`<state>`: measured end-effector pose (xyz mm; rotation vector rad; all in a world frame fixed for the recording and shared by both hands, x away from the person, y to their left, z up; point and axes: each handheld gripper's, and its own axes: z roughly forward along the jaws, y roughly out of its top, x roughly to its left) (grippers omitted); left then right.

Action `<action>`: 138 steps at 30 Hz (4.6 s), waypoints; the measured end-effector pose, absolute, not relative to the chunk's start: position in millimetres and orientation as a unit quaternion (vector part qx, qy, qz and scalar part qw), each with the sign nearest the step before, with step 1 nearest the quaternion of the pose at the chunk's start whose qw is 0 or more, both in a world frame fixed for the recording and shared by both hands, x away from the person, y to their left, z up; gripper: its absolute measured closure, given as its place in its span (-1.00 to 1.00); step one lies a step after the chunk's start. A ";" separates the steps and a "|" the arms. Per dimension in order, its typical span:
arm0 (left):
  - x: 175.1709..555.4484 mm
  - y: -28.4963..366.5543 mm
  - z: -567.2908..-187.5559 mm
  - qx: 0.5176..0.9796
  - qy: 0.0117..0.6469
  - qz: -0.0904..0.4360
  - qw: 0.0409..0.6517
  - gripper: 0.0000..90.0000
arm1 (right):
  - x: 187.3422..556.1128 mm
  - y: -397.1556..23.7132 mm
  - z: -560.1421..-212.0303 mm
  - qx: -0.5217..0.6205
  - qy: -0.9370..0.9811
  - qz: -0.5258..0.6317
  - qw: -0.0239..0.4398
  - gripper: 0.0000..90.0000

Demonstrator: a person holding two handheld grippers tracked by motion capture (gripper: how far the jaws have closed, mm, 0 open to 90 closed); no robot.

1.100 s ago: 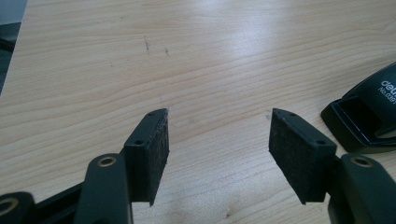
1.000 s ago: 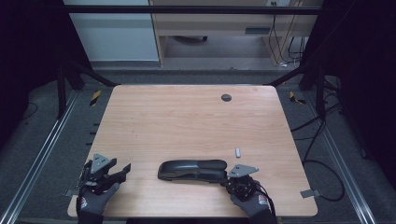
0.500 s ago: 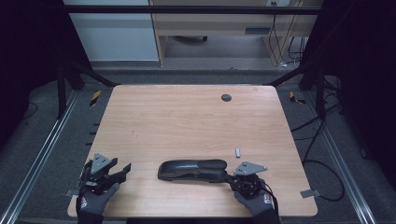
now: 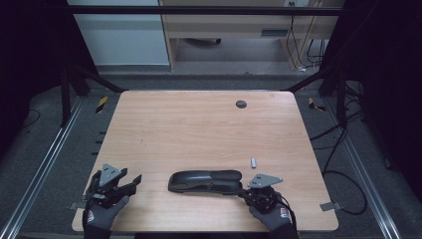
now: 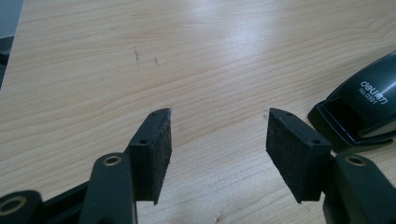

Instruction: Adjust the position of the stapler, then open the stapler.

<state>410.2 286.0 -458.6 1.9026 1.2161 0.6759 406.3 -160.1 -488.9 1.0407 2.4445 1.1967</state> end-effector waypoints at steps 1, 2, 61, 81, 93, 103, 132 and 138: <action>410.2 286.0 -458.7 0.744 0.478 0.265 0.384 -0.10 | 406.2 -159.2 -489.4 0.354 0.835 0.407 0.113 1.00; 410.3 286.1 -458.8 0.744 0.479 0.265 0.384 -0.10 | 406.0 -157.8 -490.1 0.353 0.837 0.404 0.111 1.00; 393.8 231.4 -419.5 0.795 0.363 0.272 0.403 -0.39 | 426.5 -229.1 -477.0 0.472 0.756 0.386 0.239 0.04; 389.2 187.2 -406.5 0.838 0.284 0.266 0.382 -0.46 | 426.1 -241.0 -478.2 0.490 0.746 0.376 0.251 0.03; 386.5 168.8 -404.5 0.855 0.257 0.264 0.366 -0.50 | 428.8 -243.6 -479.3 0.496 0.746 0.370 0.246 0.04; 386.3 156.5 -408.6 0.868 0.237 0.269 0.344 -0.55 | 430.6 -242.4 -480.2 0.490 0.751 0.363 0.252 0.04; 384.9 115.8 -410.9 0.894 0.171 0.285 0.299 -0.57 | 431.1 -241.9 -481.5 0.494 0.753 0.357 0.250 0.05; 383.4 104.5 -410.9 0.896 0.156 0.299 0.289 -0.57 | 431.3 -242.2 -481.9 0.494 0.752 0.357 0.251 0.06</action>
